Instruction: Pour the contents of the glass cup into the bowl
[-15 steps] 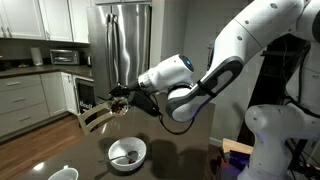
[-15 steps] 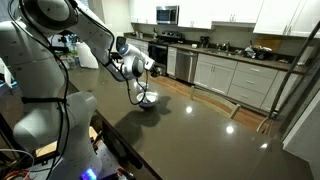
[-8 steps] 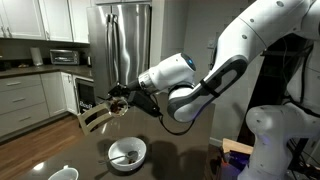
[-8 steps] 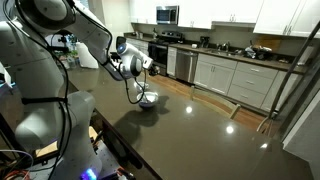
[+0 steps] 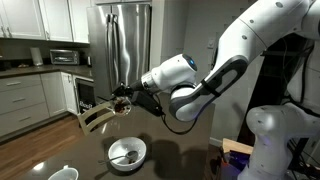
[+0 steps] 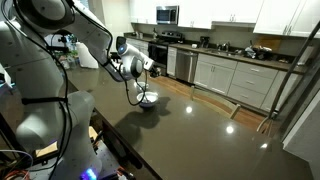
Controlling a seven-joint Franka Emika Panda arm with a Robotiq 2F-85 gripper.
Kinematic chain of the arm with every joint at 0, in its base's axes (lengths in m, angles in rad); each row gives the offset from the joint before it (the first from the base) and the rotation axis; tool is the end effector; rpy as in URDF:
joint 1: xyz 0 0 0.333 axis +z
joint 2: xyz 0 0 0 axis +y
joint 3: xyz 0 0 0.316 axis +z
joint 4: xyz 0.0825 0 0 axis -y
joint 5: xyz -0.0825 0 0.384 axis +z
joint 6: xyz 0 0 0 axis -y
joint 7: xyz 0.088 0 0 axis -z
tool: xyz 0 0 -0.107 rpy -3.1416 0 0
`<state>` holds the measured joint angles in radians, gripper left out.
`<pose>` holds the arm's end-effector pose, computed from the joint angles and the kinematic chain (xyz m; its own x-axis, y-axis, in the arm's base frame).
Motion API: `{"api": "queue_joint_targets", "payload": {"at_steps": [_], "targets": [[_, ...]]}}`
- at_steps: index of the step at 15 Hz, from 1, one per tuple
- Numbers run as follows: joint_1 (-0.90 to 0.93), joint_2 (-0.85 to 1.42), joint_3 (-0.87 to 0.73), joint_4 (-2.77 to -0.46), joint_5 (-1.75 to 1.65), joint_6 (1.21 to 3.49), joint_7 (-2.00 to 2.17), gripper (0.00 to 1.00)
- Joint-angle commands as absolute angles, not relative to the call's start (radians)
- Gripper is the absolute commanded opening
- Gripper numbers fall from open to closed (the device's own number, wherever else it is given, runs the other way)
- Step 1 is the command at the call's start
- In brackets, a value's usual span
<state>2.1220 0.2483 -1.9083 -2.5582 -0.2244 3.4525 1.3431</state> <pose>0.4746 0.1434 0.4073 0.4488 -0.7278 0.5185 -0.3566 -0.6779 -0.6429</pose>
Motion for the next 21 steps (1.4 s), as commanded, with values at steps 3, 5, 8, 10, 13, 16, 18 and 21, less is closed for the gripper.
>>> {"api": "queue_joint_targets", "payload": {"at_steps": [3, 5, 8, 10, 13, 16, 18, 21], "targets": [[2.102, 0.263, -1.91, -2.586, -0.213, 3.459, 1.304, 0.42], [2.089, 0.257, -1.902, -2.605, -0.215, 3.459, 1.299, 0.42], [2.147, 0.302, -1.885, -2.672, -0.183, 3.459, 1.337, 0.42], [2.164, 0.305, -1.865, -2.698, -0.18, 3.459, 1.34, 0.42], [2.145, 0.256, -1.865, -2.681, -0.215, 3.452, 1.331, 0.67], [2.141, 0.251, -1.87, -2.68, -0.215, 3.452, 1.331, 0.42], [2.106, 0.257, -1.84, -2.682, -0.208, 3.459, 1.326, 0.42], [2.065, 0.283, -1.801, -2.665, -0.194, 3.459, 1.326, 0.42]]}}
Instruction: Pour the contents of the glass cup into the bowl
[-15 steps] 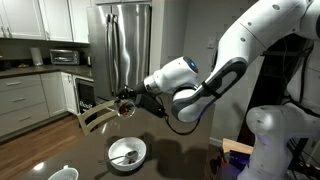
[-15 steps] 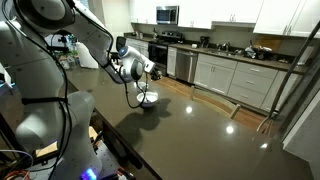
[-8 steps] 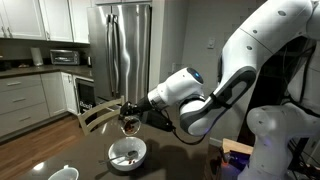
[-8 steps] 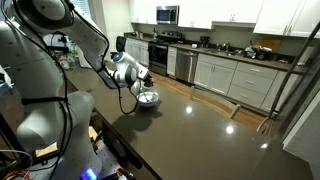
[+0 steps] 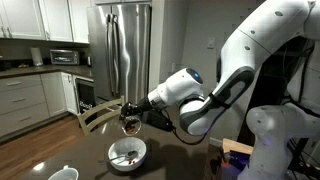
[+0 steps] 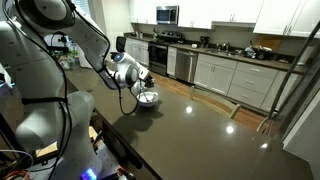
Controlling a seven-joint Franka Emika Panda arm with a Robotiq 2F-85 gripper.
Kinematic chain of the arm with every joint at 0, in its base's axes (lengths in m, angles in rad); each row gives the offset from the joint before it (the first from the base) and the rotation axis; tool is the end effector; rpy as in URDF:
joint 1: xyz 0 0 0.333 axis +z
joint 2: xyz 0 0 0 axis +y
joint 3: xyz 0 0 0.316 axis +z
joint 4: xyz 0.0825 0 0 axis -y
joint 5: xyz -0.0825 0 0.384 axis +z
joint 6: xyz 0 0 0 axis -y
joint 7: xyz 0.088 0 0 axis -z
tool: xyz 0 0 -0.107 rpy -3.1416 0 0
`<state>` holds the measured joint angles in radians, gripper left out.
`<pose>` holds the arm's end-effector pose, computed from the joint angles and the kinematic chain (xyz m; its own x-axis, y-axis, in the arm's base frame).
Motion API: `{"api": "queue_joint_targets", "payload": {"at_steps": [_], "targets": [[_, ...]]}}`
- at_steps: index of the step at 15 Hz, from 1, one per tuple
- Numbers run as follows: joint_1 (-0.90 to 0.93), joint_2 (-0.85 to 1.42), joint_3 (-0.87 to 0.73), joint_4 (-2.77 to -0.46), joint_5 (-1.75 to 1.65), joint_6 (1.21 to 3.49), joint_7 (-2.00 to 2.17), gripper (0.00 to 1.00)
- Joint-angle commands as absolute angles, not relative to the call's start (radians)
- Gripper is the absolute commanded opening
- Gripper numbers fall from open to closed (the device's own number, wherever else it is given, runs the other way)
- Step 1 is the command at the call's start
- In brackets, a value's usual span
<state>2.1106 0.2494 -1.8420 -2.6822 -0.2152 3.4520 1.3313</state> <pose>0.4383 0.1475 0.3495 0.5304 -0.6957 0.4844 -0.4186 -0.7118 -0.5640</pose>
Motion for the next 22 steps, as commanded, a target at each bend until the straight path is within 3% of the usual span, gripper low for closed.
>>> {"api": "queue_joint_targets", "payload": {"at_steps": [1, 17, 22], "targets": [[2.055, 0.289, -1.791, -2.657, -0.192, 3.457, 1.325, 0.42], [1.885, 0.385, -1.655, -2.542, -0.206, 3.456, 1.299, 0.42], [1.846, 0.362, -1.563, -2.525, 0.123, 3.456, 0.98, 0.42]]}}
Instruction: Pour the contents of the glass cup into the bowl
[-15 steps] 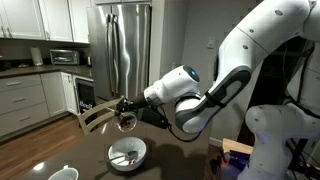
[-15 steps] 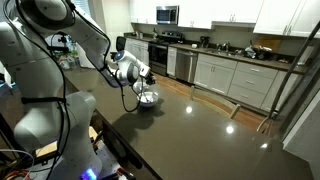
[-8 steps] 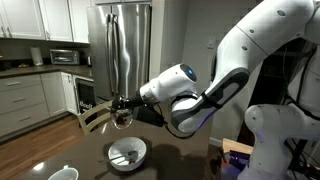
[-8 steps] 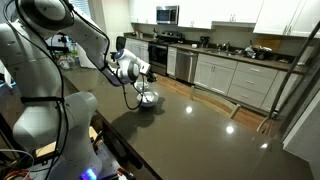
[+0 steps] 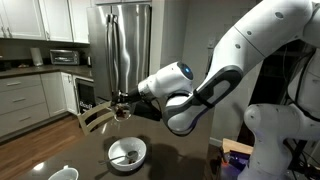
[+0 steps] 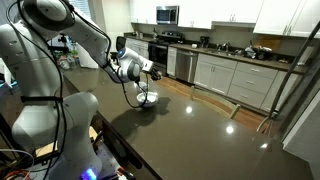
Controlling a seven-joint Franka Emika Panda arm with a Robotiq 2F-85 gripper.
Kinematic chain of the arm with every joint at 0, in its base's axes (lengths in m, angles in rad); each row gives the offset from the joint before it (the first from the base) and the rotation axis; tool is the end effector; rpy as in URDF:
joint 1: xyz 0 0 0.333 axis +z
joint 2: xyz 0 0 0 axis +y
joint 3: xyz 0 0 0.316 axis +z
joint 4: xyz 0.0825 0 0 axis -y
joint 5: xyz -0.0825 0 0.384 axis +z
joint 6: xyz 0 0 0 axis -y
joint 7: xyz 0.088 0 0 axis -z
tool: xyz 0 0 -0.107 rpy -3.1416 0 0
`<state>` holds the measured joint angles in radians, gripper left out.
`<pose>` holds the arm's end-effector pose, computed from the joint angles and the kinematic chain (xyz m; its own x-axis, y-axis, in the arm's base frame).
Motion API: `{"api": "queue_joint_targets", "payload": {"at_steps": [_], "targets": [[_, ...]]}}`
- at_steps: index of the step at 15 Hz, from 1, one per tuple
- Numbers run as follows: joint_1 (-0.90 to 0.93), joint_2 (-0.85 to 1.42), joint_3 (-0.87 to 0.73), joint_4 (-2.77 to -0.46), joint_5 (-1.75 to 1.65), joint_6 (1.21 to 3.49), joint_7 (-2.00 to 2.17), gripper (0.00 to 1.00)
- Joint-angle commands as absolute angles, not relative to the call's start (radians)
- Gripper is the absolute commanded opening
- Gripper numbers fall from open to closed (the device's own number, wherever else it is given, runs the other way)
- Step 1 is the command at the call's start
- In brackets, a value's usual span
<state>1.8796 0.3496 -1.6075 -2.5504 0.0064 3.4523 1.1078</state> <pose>0.4801 0.1507 0.3826 0.4506 -0.6257 0.6368 -0.3526 -0.7800 -0.5169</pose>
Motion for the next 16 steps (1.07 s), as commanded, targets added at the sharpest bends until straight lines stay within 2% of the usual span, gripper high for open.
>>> {"api": "queue_joint_targets", "payload": {"at_steps": [1, 4, 5, 9, 10, 16], "targets": [[1.842, 0.358, -1.553, -2.518, 0.165, 3.456, 0.94, 0.42], [1.839, 0.356, -1.566, -2.518, 0.118, 3.456, 0.957, 0.42], [1.844, 0.331, -1.525, -2.529, 0.249, 3.456, 0.866, 0.67], [1.839, 0.331, -1.525, -2.528, 0.246, 3.456, 0.865, 0.67], [1.848, 0.361, -1.565, -2.531, 0.135, 3.456, 0.967, 0.42], [1.871, 0.391, -1.586, -2.522, 0.136, 3.456, 0.961, 0.42]]}}
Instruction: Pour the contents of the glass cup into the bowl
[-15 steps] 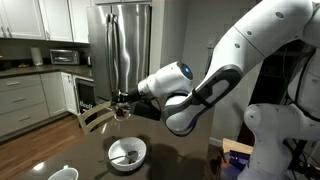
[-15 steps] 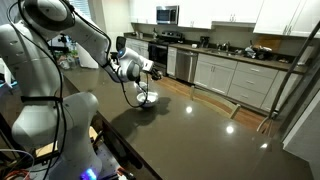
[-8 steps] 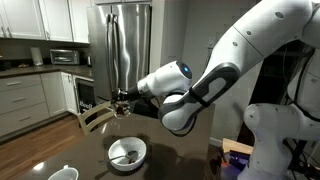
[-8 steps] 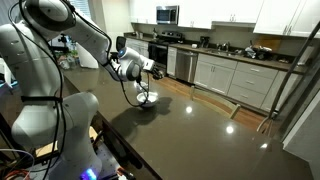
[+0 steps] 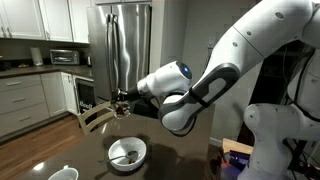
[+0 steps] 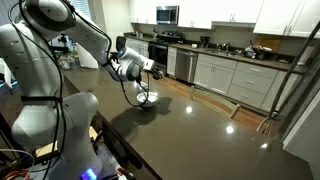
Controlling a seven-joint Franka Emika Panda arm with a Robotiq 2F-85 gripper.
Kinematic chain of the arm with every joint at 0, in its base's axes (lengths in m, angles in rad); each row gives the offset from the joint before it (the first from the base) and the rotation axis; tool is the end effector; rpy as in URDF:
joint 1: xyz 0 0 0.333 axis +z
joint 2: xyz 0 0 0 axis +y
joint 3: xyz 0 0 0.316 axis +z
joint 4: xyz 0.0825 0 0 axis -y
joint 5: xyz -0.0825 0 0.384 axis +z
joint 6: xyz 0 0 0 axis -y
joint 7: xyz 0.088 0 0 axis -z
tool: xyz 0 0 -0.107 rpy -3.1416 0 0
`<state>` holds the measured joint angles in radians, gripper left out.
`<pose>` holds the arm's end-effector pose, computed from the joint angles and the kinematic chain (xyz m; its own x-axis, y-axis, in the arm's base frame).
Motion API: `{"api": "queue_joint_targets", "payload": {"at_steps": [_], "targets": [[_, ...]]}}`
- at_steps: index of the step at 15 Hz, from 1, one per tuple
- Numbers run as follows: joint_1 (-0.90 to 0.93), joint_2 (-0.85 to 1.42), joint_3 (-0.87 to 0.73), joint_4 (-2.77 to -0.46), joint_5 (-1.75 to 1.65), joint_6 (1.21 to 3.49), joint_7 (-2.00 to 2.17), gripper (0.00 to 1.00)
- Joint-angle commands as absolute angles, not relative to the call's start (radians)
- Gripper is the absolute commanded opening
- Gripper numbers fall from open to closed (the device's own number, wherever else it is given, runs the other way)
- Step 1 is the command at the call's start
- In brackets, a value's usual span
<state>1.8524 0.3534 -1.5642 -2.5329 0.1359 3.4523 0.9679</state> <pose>0.4856 0.1473 0.3867 0.4385 -0.6016 0.6677 -0.3451 -0.7987 -0.4930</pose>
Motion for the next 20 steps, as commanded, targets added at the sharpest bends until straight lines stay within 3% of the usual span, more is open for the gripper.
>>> {"api": "queue_joint_targets", "payload": {"at_steps": [1, 11, 12, 15, 16, 20], "targets": [[1.878, 0.4, -1.592, -2.52, 0.137, 3.456, 0.961, 0.42], [2.043, 0.501, -1.598, -2.519, 0.506, 3.453, 0.726, 0.42], [2.017, 0.443, -1.569, -2.508, 0.508, 3.453, 0.715, 0.67], [2.03, 0.47, -1.569, -2.511, 0.53, 3.453, 0.709, 0.67], [2.029, 0.472, -1.569, -2.511, 0.53, 3.453, 0.709, 0.42], [1.992, 0.482, -1.522, -2.517, 0.555, 3.457, 0.692, 0.42]]}}
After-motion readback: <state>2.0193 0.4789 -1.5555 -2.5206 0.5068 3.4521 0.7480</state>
